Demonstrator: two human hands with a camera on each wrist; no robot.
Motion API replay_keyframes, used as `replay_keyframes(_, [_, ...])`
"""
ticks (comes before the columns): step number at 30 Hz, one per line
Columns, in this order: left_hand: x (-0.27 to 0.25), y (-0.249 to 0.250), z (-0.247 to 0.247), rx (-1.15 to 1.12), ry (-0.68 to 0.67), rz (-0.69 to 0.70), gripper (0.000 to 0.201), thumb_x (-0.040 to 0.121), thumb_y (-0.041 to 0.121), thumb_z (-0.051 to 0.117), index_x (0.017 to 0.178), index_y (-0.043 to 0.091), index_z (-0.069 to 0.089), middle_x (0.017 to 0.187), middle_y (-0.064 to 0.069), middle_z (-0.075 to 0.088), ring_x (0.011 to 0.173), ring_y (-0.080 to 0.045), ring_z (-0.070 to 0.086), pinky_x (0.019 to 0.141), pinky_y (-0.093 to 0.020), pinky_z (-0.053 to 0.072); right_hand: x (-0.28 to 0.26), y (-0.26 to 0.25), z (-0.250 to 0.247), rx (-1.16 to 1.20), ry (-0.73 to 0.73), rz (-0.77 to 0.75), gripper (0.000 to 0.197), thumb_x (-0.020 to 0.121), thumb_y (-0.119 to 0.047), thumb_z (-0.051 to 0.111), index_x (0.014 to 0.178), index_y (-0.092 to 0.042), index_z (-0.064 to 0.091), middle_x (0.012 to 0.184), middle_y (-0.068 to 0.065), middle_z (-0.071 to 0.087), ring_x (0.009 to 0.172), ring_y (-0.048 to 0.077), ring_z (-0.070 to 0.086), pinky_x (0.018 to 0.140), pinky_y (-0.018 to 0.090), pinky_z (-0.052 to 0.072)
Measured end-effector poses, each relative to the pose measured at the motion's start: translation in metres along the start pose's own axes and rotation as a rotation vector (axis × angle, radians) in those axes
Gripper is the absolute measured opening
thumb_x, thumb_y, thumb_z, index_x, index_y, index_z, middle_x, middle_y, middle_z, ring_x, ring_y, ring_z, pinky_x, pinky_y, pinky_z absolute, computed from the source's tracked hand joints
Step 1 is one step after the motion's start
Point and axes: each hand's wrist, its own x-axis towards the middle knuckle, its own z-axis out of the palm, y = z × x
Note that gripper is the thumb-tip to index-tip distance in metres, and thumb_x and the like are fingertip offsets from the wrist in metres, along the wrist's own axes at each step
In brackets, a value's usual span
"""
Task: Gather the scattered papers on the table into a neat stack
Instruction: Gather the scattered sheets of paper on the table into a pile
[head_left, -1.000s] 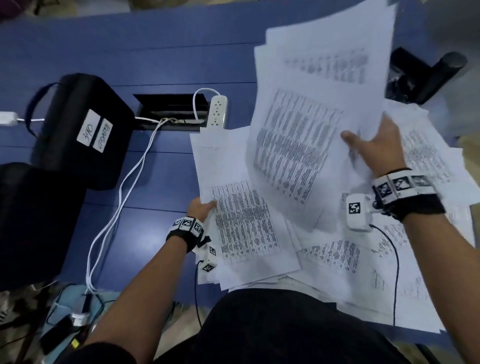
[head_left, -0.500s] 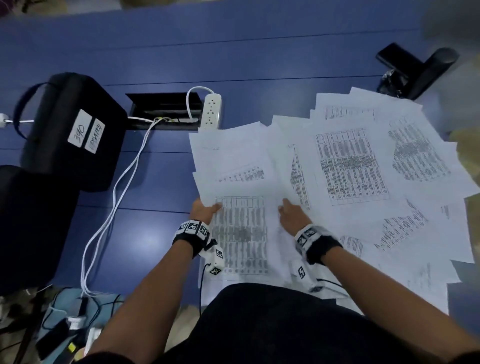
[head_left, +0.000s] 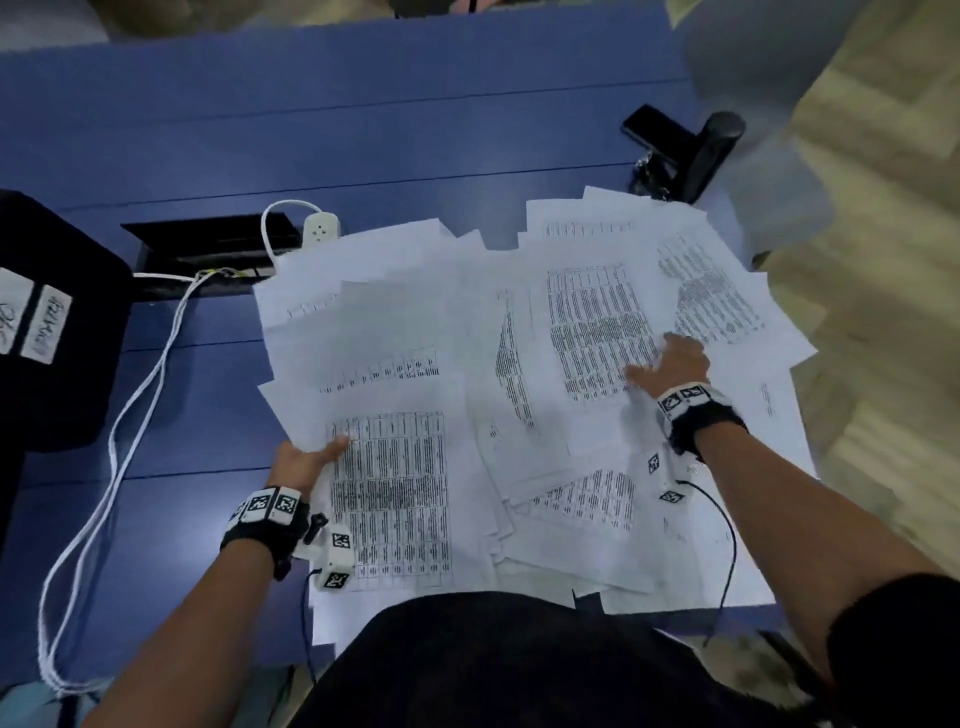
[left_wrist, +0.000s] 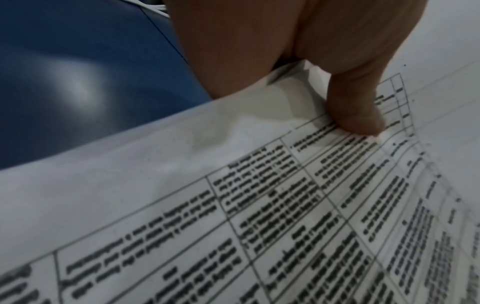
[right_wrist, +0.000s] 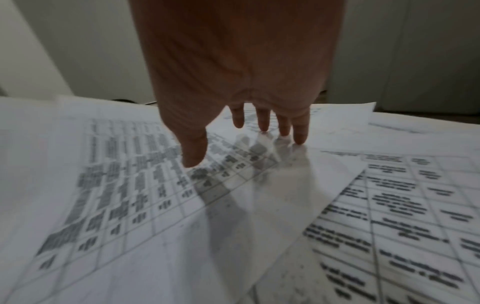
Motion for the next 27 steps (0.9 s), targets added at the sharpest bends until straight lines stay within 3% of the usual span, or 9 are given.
replay_keyframes(2, [0.003, -0.002, -0.003, -0.008, -0.002, -0.024, 0.078, 0.08, 0.036, 0.075, 0.118, -0.026, 0.047, 0.085, -0.039, 0.065, 0.053, -0.031, 0.059, 0.048, -0.038, 0.045, 0.012, 0.013, 0.002, 0.054, -0.022, -0.033, 0.099, 0.072, -0.061, 0.07, 0.143, -0.003, 0.03, 0.149, 0.022, 0.03, 0.139, 0.039, 0.028, 0.112, 0.051, 0.029])
replay_keyframes(3, [0.006, -0.003, -0.004, 0.007, 0.0, -0.058, 0.061, 0.081, 0.037, 0.075, 0.101, -0.018, 0.058, 0.052, -0.021, 0.058, 0.036, -0.018, 0.04, 0.04, -0.027, 0.032, 0.012, 0.013, 0.002, 0.122, -0.012, -0.078, 0.101, 0.072, -0.06, 0.071, 0.142, -0.001, 0.03, 0.148, 0.024, 0.031, 0.139, 0.039, 0.028, 0.112, 0.049, 0.027])
replay_keyframes(5, [0.003, 0.0, -0.005, 0.003, -0.014, -0.069, 0.041, 0.084, 0.035, 0.072, 0.065, 0.008, 0.048, 0.032, 0.005, 0.028, 0.026, -0.01, 0.019, 0.037, -0.018, 0.02, 0.011, 0.01, 0.004, 0.278, -0.001, -0.143, 0.104, 0.073, -0.052, 0.075, 0.146, 0.0, 0.023, 0.151, 0.024, 0.027, 0.142, 0.037, 0.024, 0.114, 0.047, 0.023])
replay_keyframes(10, [0.009, -0.001, -0.012, -0.006, -0.02, -0.082, 0.055, 0.067, 0.052, 0.075, 0.06, 0.009, 0.041, 0.044, -0.004, 0.04, 0.037, -0.013, 0.037, 0.05, -0.03, 0.028, 0.02, -0.001, -0.001, 0.532, 0.0, -0.066, 0.123, 0.058, -0.056, 0.082, 0.151, -0.008, 0.018, 0.14, 0.016, 0.049, 0.132, 0.032, 0.045, 0.111, 0.047, 0.035])
replay_keyframes(13, [0.004, 0.009, -0.006, 0.035, -0.001, -0.071, 0.073, 0.074, 0.046, 0.077, 0.105, -0.016, 0.055, 0.099, -0.034, 0.065, 0.09, -0.048, 0.065, 0.071, -0.045, 0.051, 0.017, -0.01, 0.002, 0.488, -0.139, -0.07, 0.098, 0.073, -0.041, 0.08, 0.148, -0.006, 0.028, 0.145, 0.016, 0.046, 0.133, 0.031, 0.045, 0.111, 0.043, 0.036])
replay_keyframes(16, [-0.001, 0.016, 0.003, 0.103, -0.016, -0.085, 0.033, 0.085, 0.028, 0.072, 0.075, 0.0, 0.058, 0.061, -0.017, 0.058, 0.059, -0.03, 0.056, 0.068, -0.034, 0.038, 0.001, -0.028, 0.017, 0.368, -0.279, -0.162, 0.076, 0.084, -0.04, 0.069, 0.144, -0.006, 0.037, 0.147, 0.015, 0.044, 0.131, 0.032, 0.046, 0.109, 0.046, 0.039])
replay_keyframes(18, [-0.003, 0.021, 0.011, 0.073, -0.066, -0.066, 0.043, 0.079, 0.03, 0.077, 0.101, -0.004, 0.064, 0.085, -0.029, 0.069, 0.087, -0.044, 0.065, 0.075, -0.034, 0.041, -0.014, -0.038, 0.025, 0.342, -0.298, -0.216, 0.063, 0.087, -0.031, 0.066, 0.14, -0.006, 0.042, 0.136, 0.016, 0.054, 0.121, 0.033, 0.055, 0.1, 0.044, 0.047])
replay_keyframes(21, [0.003, 0.02, 0.014, 0.062, -0.074, -0.032, 0.078, 0.058, 0.048, 0.085, 0.118, 0.003, 0.062, 0.119, -0.019, 0.065, 0.114, -0.04, 0.059, 0.094, -0.042, 0.046, -0.027, -0.046, 0.023, 0.296, -0.234, -0.266, 0.063, 0.09, -0.024, 0.065, 0.144, -0.007, 0.038, 0.14, 0.018, 0.05, 0.125, 0.033, 0.052, 0.103, 0.045, 0.045])
replay_keyframes(27, [0.004, 0.029, 0.01, 0.05, 0.002, -0.078, 0.055, 0.085, 0.021, 0.072, 0.13, -0.002, 0.051, 0.134, -0.018, 0.056, 0.122, -0.037, 0.053, 0.103, -0.047, 0.042, -0.042, -0.05, -0.071, 0.453, 0.196, -0.363, 0.043, 0.09, -0.012, 0.063, 0.13, -0.002, 0.049, 0.116, 0.019, 0.063, 0.097, 0.03, 0.063, 0.083, 0.032, 0.051])
